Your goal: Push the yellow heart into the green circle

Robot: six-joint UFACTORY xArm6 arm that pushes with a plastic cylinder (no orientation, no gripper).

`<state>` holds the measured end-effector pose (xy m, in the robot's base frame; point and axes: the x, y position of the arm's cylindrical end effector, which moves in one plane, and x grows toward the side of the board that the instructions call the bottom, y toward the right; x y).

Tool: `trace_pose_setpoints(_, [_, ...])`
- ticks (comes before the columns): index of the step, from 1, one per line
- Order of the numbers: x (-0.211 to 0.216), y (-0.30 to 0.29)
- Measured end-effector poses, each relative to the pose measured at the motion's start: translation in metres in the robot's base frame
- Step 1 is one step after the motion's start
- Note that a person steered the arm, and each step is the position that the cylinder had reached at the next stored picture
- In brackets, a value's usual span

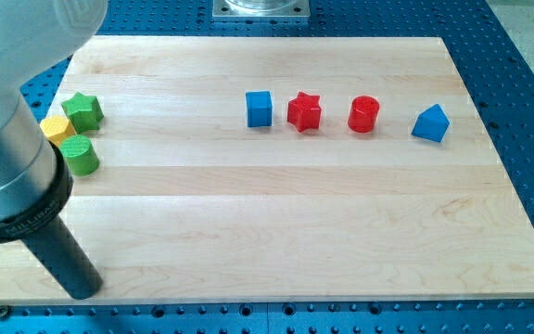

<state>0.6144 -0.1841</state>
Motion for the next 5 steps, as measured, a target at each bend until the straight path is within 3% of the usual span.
trace_pose_setpoints(2, [-0.011,-0.039])
trace_pose_setpoints(3, [-0.044,-0.041])
trace_pose_setpoints(5, [-0.022,-0.088])
